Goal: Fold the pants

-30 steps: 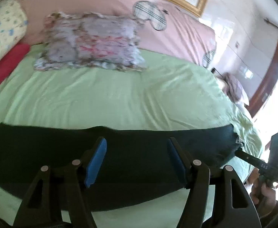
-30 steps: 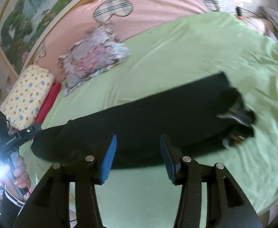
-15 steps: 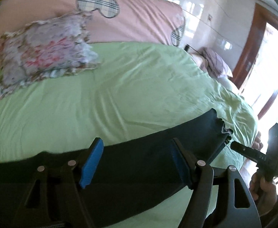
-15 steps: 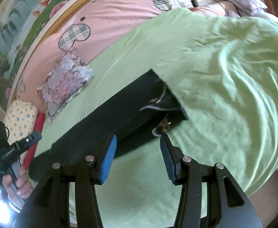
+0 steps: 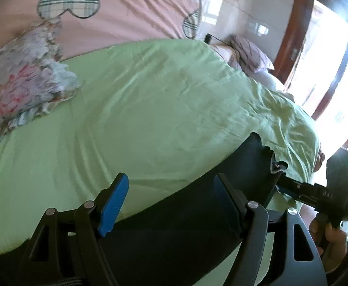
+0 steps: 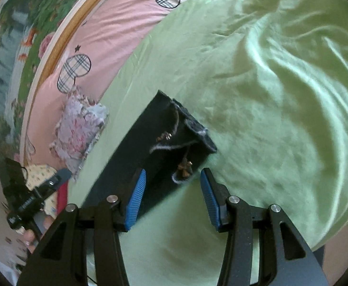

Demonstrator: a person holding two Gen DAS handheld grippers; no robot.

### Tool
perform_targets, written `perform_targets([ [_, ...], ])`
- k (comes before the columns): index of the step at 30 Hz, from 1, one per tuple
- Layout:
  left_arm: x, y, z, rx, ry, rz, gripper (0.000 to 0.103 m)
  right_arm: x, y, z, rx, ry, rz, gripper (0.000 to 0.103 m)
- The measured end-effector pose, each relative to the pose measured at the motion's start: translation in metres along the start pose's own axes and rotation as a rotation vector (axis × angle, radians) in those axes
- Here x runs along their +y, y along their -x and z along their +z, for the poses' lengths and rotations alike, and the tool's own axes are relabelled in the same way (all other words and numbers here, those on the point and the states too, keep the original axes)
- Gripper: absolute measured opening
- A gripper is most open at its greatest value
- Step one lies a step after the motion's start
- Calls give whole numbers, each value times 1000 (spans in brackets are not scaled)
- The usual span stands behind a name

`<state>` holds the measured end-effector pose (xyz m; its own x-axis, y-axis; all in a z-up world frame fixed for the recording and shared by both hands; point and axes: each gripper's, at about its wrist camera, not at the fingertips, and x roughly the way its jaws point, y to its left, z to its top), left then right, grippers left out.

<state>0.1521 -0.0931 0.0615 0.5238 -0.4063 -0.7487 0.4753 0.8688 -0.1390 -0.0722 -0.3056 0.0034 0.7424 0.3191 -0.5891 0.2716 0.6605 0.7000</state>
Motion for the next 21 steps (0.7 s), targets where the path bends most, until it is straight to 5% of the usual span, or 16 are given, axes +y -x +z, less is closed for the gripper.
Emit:
perform_targets([
  [7,-26,-29,15,60,-87,-36,75,1,-16,12,-38,-86,26,48],
  [10,-38,-42,21,88,-131,-67,75,-2,-22,14,-38,-89,14,17],
  [16,-58,-76,36,167,-207,-126,75,-10,-21,12,-33,-39,43,13],
  [21,-76,-108,49,259,-247,-250,75,-12,-17,10,-31,43,65,12],
])
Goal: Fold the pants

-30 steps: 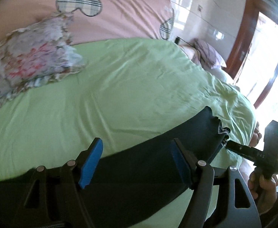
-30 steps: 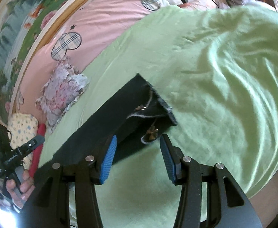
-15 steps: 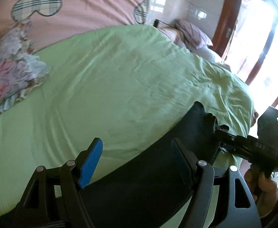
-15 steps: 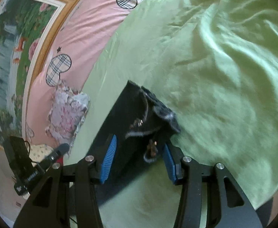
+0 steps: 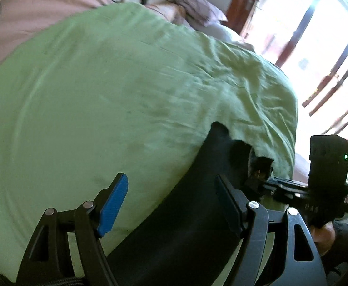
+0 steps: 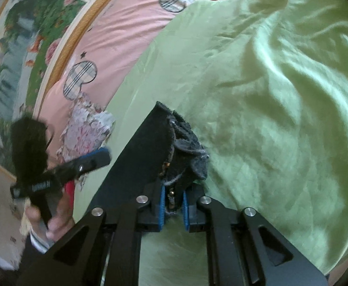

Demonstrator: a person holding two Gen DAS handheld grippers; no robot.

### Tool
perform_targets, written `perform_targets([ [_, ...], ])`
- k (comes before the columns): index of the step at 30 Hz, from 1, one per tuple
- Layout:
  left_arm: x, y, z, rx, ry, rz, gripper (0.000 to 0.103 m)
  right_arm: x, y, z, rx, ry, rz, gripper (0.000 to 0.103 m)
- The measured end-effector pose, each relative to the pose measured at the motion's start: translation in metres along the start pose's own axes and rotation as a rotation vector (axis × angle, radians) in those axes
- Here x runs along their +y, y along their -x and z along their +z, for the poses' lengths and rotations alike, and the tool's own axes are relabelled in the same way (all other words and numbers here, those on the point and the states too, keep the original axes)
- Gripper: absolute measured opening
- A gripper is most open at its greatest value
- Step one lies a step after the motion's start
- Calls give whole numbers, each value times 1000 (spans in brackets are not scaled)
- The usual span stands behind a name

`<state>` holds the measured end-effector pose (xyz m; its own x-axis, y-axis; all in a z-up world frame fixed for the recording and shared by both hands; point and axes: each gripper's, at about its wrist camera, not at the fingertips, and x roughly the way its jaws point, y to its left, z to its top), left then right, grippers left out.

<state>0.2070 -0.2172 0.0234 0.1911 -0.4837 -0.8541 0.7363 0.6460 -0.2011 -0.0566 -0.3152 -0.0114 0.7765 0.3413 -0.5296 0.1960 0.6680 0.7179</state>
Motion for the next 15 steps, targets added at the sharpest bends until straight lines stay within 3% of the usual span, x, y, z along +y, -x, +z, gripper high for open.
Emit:
perform_targets([
  [4,-7,-26,14,81,-22,-105,69,-1,1,-1,1,29,25,12],
  [8,-17,-53,20,163,-41,-177,44,-4,5,-4,-3,65,36,12],
  [10,-16,-56,22,156,-31,-193,38,-5,6,-6,-6,74,47,12],
  [12,-14,-54,23,145,-10,-230,17,-4,6,-8,-3,84,48,12],
  [15,-13,-43,22,106,-4,-231,13,-4,8,-9,0,91,53,12],
])
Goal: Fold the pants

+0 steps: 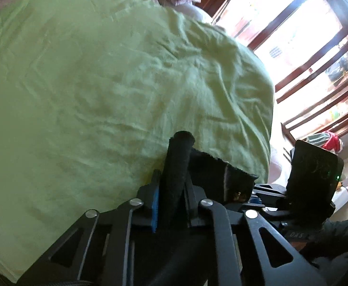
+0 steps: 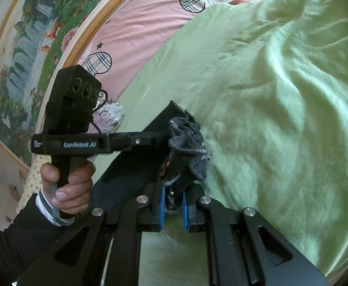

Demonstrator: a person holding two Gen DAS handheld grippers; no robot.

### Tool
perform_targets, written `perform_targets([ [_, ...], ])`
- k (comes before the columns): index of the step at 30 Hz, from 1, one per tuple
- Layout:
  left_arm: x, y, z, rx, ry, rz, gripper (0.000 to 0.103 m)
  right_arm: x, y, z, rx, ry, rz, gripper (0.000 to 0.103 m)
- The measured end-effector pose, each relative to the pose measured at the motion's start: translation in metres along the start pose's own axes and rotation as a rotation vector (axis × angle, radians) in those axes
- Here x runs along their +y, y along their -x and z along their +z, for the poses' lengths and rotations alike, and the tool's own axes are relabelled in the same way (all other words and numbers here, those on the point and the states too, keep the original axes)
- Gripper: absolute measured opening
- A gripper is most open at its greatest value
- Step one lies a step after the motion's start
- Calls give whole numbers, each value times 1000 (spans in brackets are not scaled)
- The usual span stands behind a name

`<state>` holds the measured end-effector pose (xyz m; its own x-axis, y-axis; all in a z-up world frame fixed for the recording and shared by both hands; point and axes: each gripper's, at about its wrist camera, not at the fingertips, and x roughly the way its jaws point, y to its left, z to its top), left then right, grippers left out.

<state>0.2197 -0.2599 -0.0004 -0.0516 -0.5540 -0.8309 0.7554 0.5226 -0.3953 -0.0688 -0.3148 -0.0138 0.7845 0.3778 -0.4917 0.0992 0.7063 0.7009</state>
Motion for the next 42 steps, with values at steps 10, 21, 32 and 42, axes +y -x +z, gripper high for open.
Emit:
perform_targets([
  [10,-14,65,-17,-164,-22,-1,11,34,15,10,-34,44,105,12],
  [21,-17,137,-56,-328,6,30,11,98,12,13,-23,165,276,12],
  [32,2,173,-115,-455,85,50,11,144,-14,-1,71,272,334,12],
  [42,39,185,-188,-515,213,78,10,180,-58,-35,201,372,337,12],
])
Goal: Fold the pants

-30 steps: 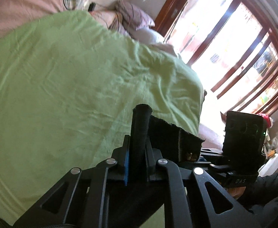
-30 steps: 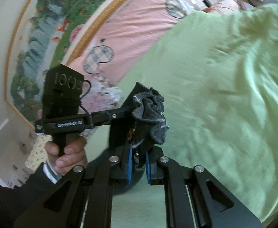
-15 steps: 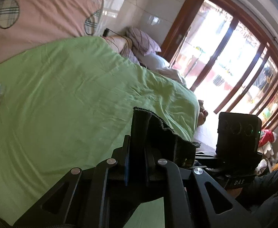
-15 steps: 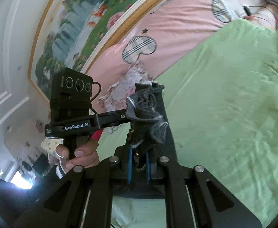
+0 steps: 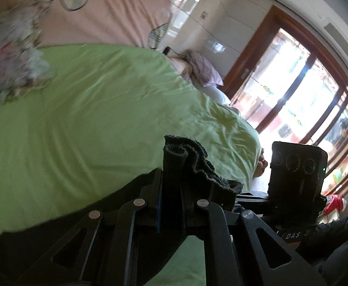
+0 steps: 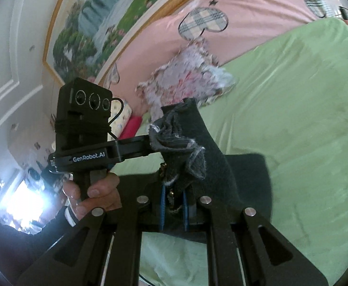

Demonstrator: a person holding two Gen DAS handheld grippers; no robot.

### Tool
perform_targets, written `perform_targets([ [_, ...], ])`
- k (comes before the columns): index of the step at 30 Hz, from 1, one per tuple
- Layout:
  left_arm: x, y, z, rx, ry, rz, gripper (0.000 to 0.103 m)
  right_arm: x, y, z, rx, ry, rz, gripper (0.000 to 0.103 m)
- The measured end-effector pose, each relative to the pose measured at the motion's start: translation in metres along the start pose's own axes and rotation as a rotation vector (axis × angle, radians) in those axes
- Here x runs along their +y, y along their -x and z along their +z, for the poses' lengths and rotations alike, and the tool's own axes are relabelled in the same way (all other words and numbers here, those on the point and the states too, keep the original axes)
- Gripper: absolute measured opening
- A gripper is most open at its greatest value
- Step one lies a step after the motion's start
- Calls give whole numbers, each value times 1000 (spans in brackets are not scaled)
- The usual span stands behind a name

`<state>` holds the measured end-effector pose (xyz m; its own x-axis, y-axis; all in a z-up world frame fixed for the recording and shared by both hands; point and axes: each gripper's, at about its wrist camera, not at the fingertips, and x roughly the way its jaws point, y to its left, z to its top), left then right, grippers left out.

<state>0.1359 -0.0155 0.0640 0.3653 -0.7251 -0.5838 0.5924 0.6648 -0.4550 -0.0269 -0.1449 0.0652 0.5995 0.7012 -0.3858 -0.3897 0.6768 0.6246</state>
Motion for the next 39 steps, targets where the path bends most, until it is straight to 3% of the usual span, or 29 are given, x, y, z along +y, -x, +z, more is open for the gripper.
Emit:
perform_targets([
  [9,56,3,-45,2,161,21,8,4,-53,-21,125,19,-26,14],
  [17,76,2,-71,15,236,45,9,6,-77,-34,209,63,-75,17],
  [20,80,7,-78,13,258,65,9,10,-82,-37,230,89,-74,28],
  [22,83,13,-85,7,282,80,9,14,-83,-39,240,102,-52,45],
  [25,88,27,-94,-12,310,109,13,26,-88,-44,254,159,-44,56],
  [31,95,56,-115,-61,382,160,15,38,-95,-48,289,171,6,56],
  [39,101,93,-141,-140,476,213,26,54,-96,-46,286,193,45,56],
])
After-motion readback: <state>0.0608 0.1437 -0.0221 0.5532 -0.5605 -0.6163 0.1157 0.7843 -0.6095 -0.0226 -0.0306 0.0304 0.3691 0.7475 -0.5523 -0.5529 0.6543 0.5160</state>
